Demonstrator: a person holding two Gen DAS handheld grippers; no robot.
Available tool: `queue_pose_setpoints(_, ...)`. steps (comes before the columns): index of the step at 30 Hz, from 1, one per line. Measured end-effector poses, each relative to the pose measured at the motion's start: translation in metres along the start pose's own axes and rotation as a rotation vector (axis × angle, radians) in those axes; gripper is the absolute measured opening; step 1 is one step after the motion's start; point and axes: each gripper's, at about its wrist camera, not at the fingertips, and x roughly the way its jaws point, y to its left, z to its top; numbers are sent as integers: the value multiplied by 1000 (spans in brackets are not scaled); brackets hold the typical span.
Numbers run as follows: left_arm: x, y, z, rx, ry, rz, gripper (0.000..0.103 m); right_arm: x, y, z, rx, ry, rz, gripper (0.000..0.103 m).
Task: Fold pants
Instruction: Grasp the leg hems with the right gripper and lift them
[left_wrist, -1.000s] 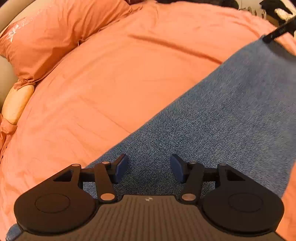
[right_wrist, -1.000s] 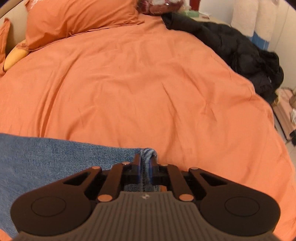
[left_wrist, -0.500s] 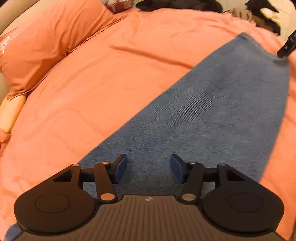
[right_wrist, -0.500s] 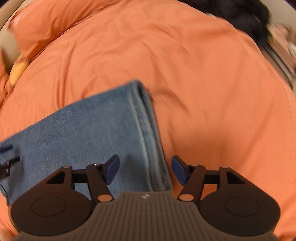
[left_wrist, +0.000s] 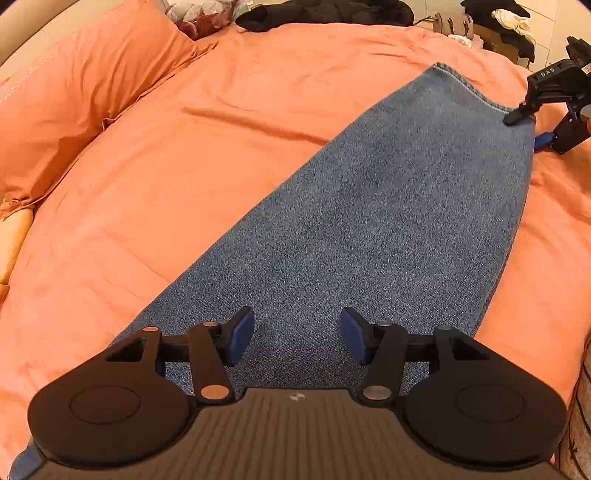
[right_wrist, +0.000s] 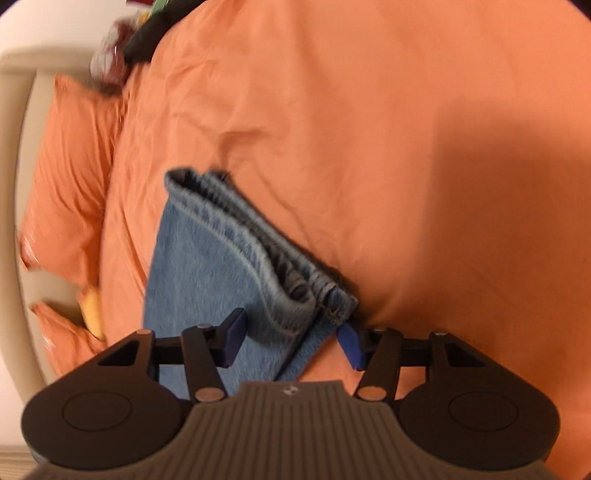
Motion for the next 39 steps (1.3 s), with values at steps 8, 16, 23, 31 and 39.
queue_pose_setpoints(8,24,8,7,59,45,7,50,-23,21,-12,-177,-59,58,16)
queue_pose_setpoints(16,41,11,54,158,-13,-43,28,-52,120,-30,-511,-66,-19,12)
queue_pose_setpoints(23,105,6,84,203,58,-37,11,-57,142,-42,-562,-74,-36,12)
queue_pose_setpoints(31,83,13,78,183,9,-57,11,-68,170,-60,-620,-79,-46,12)
queue_pose_setpoints(39,52,-40,29,273,28,-234,11,-78,197,-88,-711,-111,-50,12)
